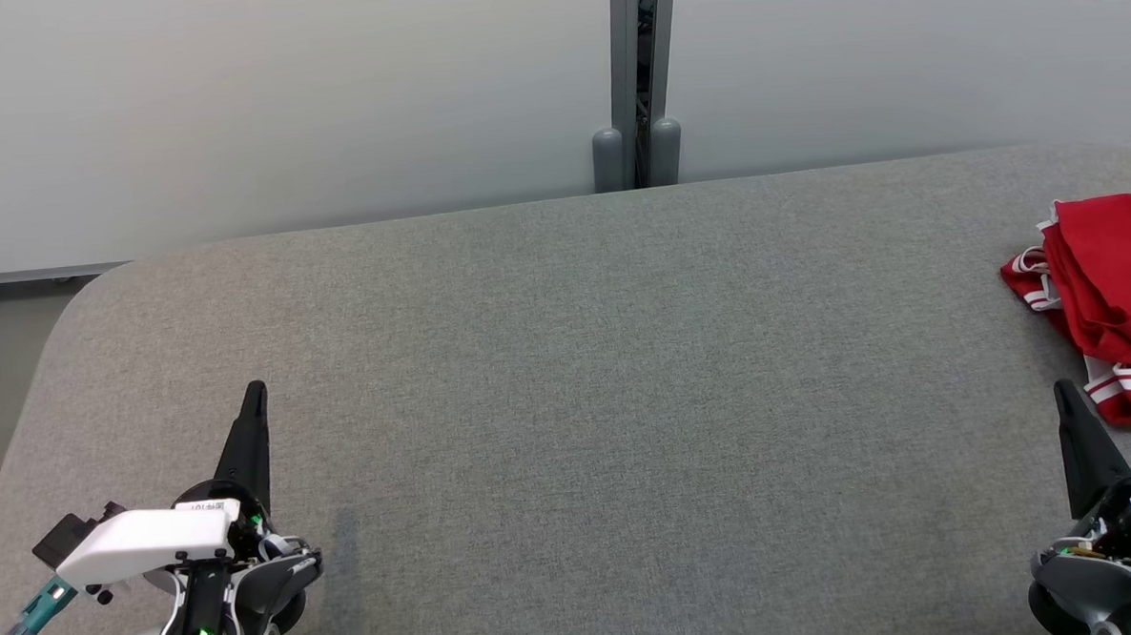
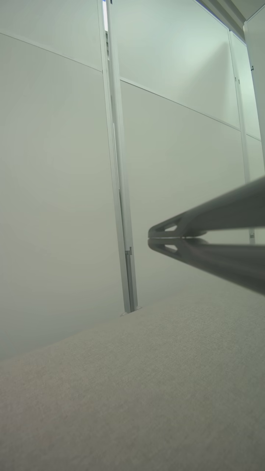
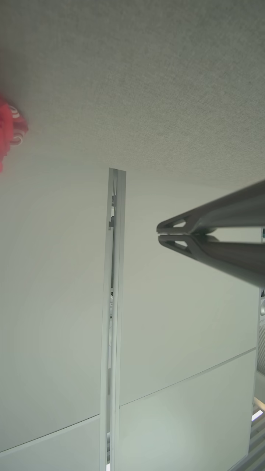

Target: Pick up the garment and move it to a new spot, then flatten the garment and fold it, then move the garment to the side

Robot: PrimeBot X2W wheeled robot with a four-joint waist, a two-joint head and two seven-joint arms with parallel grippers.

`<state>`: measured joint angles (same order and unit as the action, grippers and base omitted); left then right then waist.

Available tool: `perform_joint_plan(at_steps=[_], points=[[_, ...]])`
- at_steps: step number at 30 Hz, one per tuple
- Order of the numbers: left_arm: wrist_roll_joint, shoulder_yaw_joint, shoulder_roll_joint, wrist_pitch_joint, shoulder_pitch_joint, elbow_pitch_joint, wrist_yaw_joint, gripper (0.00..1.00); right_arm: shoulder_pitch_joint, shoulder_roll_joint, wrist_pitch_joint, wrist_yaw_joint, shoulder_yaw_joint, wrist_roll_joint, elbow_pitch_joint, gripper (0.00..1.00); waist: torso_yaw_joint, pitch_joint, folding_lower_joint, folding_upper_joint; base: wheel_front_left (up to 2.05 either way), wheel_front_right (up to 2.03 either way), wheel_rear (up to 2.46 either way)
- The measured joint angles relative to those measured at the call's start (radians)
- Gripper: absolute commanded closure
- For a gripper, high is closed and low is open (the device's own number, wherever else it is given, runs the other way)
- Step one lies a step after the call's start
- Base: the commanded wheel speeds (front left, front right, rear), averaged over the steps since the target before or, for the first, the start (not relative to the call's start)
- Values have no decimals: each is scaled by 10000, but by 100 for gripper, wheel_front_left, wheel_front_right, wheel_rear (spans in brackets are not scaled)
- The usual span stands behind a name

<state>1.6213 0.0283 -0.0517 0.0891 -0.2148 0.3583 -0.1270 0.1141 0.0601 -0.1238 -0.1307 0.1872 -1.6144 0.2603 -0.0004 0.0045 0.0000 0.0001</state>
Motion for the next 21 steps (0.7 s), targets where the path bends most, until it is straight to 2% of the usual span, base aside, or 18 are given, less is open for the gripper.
perform_joint_plan(at_steps=[21], points=[[-4, 21, 10, 29, 0, 0, 0, 100, 2, -25, -10, 0, 23, 29, 0, 100, 0, 0, 0, 0, 0, 0, 0]])
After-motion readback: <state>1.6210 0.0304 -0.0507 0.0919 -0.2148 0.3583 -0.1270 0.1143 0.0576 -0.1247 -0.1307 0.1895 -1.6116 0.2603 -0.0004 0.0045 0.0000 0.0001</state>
